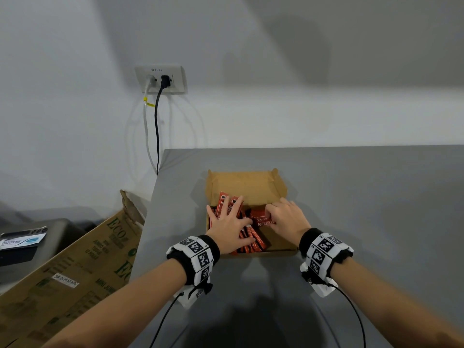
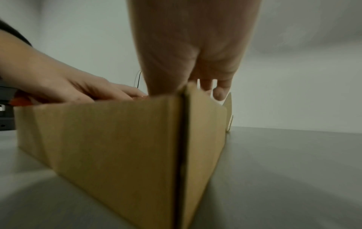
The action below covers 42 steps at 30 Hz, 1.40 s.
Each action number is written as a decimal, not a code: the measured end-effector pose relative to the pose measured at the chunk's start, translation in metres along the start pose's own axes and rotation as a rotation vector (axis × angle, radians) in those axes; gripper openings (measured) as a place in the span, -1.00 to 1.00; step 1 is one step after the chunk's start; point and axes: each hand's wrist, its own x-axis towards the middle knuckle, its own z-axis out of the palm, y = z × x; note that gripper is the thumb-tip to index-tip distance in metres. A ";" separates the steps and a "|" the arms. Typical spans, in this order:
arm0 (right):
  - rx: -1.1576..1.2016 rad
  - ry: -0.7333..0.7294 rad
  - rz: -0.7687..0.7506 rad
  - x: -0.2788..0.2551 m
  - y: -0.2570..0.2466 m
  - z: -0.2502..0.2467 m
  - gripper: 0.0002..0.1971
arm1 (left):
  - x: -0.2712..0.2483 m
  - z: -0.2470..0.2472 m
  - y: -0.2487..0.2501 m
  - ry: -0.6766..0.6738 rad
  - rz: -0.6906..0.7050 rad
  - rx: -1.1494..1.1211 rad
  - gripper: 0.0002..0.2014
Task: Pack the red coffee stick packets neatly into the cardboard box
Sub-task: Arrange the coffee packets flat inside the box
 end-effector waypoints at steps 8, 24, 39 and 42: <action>-0.062 -0.050 0.118 -0.002 0.012 -0.005 -0.81 | -0.001 -0.001 0.001 -0.008 -0.004 -0.004 -0.50; 0.358 -0.281 0.065 -0.006 -0.027 -0.002 -0.83 | -0.002 -0.001 0.000 -0.009 -0.007 -0.001 -0.48; 0.581 -0.294 0.185 -0.016 0.005 -0.031 -0.67 | 0.000 0.000 0.000 -0.017 -0.011 0.001 -0.47; 0.509 -0.226 0.151 -0.014 -0.002 -0.023 -0.67 | 0.000 0.000 0.000 -0.019 -0.011 0.006 -0.46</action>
